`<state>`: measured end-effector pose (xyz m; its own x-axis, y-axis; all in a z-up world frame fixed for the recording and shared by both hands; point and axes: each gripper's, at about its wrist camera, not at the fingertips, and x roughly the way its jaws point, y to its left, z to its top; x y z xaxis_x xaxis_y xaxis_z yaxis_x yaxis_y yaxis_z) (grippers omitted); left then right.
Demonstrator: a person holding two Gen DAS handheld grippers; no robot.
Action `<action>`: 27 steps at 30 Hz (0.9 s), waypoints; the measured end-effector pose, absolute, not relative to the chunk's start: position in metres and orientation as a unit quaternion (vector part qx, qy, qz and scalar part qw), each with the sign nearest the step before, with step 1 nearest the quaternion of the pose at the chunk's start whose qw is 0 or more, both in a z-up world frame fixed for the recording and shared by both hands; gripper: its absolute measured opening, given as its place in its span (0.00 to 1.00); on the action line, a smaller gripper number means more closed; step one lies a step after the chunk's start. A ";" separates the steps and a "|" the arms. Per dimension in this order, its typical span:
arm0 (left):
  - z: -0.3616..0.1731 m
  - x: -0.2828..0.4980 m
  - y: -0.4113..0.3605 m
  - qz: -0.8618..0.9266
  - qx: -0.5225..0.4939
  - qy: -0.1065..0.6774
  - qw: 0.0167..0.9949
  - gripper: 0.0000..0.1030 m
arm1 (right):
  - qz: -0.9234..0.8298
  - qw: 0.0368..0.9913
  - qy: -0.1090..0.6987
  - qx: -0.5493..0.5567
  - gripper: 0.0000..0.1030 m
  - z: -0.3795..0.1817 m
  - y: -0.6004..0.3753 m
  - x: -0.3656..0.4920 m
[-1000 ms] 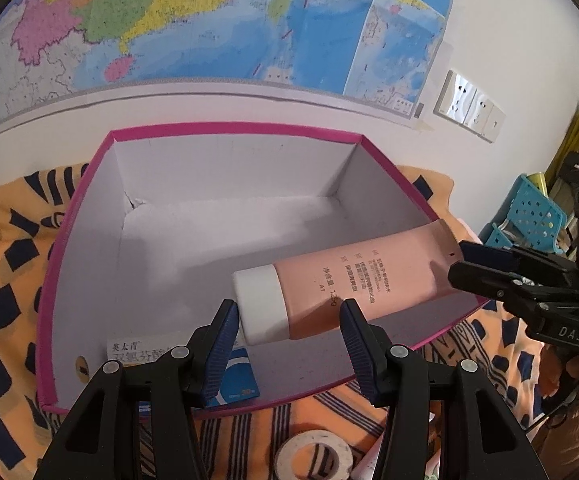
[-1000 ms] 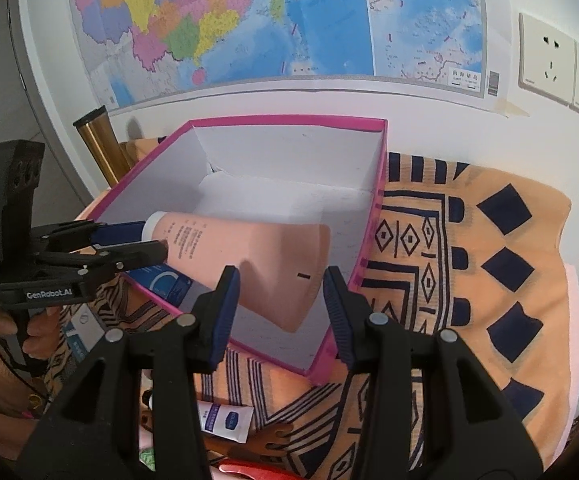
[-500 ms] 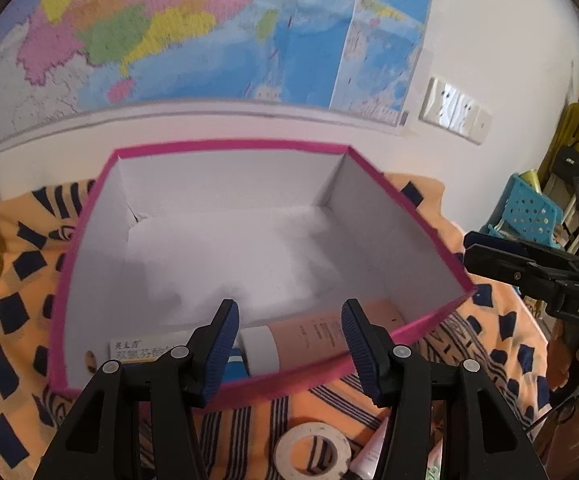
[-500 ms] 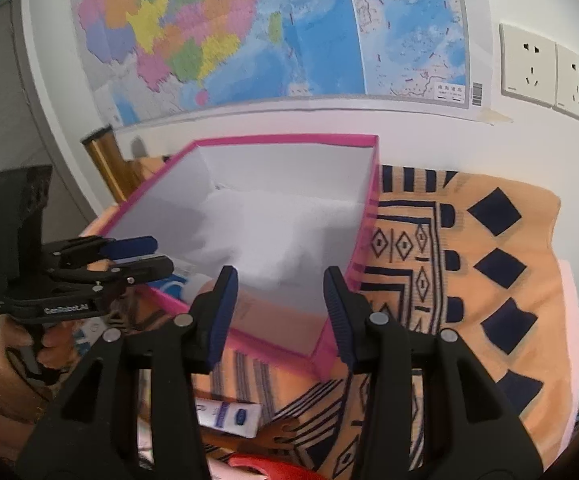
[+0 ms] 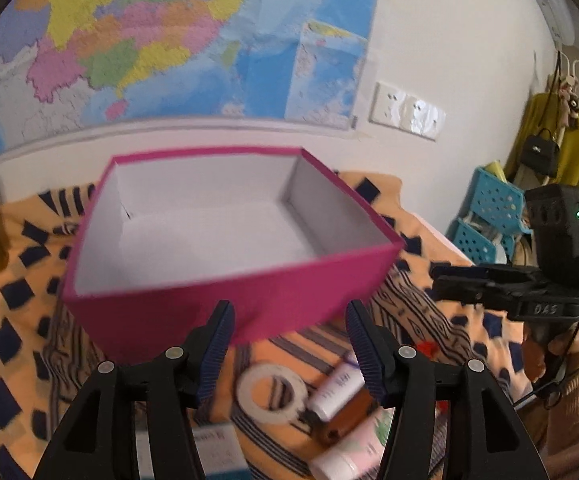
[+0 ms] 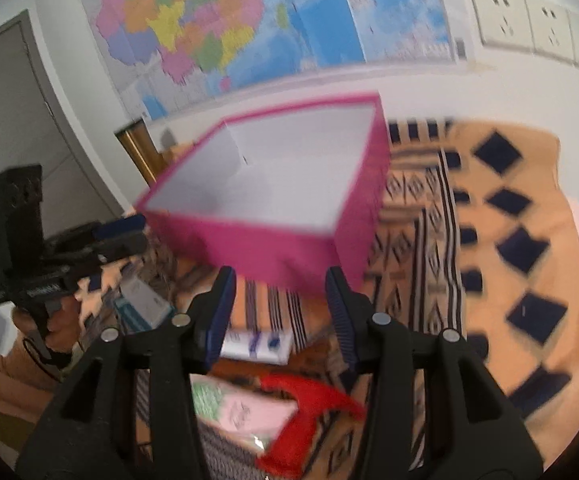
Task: Organize rigid objects
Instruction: 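Open the left gripper to release the tube and withdraw, then grasp the red T-handle plastic object with the right gripper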
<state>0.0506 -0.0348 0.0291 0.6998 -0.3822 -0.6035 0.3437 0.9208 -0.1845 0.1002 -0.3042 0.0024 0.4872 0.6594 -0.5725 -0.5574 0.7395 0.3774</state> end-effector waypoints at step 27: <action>-0.014 0.028 -0.076 -0.247 -0.028 0.392 0.886 0.57 | 0.326 0.810 0.483 0.067 0.31 -0.076 -0.306 0.070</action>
<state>0.0277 -0.0761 -0.0140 0.5716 -0.4596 -0.6798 0.4150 0.8766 -0.2437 0.0702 -0.3062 -0.0758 0.3202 0.5932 -0.7387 -0.4630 0.7782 0.4243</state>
